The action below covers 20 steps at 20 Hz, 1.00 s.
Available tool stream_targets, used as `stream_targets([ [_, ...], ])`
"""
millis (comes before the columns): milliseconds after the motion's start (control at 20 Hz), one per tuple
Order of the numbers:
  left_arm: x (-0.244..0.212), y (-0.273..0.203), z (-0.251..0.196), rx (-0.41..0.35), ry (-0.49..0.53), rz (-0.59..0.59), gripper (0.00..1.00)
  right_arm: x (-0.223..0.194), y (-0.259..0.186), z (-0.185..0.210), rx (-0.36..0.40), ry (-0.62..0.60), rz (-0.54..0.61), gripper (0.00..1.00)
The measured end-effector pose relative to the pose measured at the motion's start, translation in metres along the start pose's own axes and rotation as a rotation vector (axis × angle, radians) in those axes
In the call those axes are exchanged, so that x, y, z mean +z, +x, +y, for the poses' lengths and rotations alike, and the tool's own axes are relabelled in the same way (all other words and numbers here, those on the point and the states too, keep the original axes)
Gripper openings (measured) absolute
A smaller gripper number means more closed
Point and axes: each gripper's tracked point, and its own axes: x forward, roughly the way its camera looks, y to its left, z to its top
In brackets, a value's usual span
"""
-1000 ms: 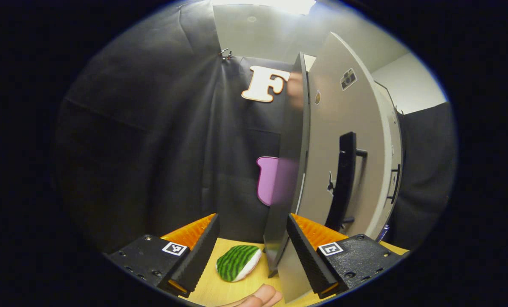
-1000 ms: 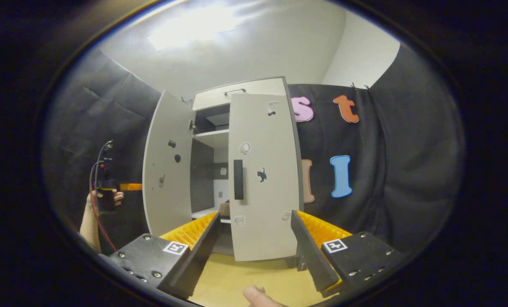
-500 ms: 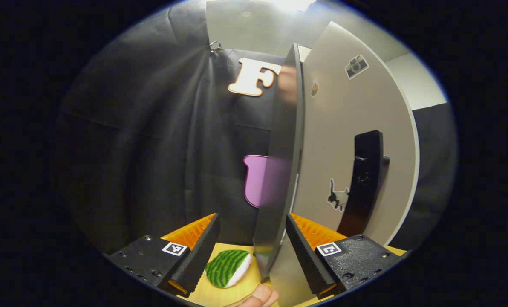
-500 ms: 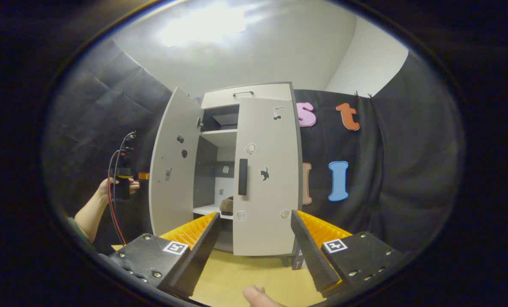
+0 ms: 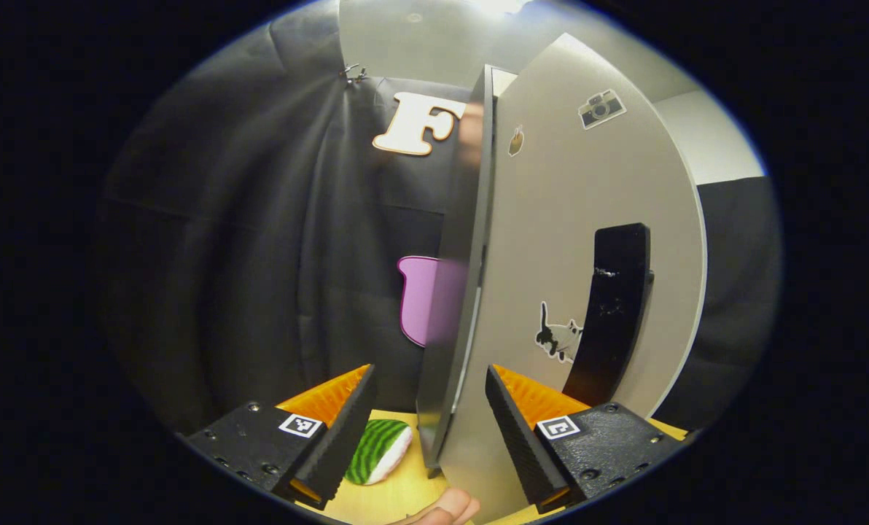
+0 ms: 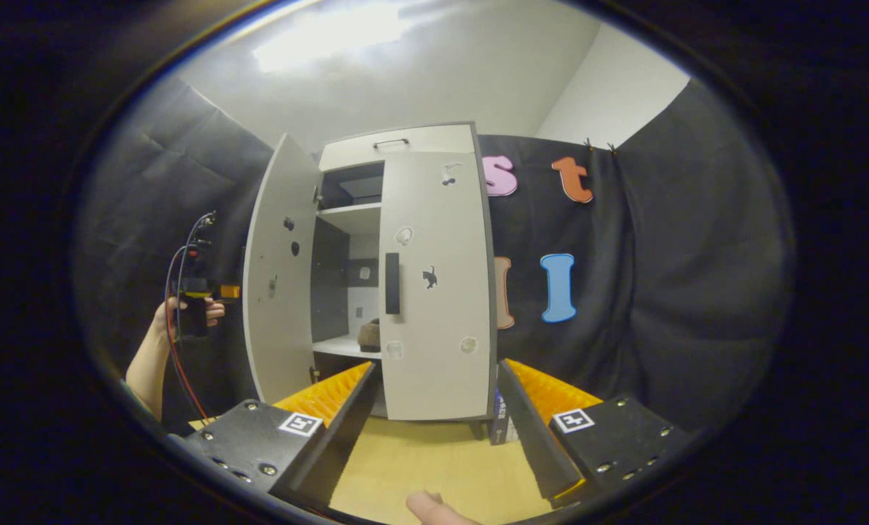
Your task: Grab one shoe with the right hand and put it into the shoe cabinet, grab the other shoe with the left hand and put it into the shoe cabinet; then close the right door with the right hand and the left door with the left hand.
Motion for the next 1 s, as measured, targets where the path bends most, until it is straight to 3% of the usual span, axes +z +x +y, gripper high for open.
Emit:
stream_targets([
  [450,0.009,0.004,-0.025,0.004,0.065,-0.019,0.92,-0.004,0.007,-0.011,-0.021,0.016,0.001,0.97],
  [900,-0.002,0.02,-0.066,-0.002,0.053,0.014,0.92,-0.007,0.016,-0.013,-0.039,0.002,0.009,0.99],
  [950,-0.004,0.026,-0.074,-0.009,0.049,0.026,0.87,-0.008,0.017,-0.013,-0.041,0.0,0.012,0.99],
  [1000,-0.005,0.033,-0.083,-0.013,0.042,0.029,0.92,-0.009,0.019,-0.012,-0.04,0.002,0.017,0.99],
])
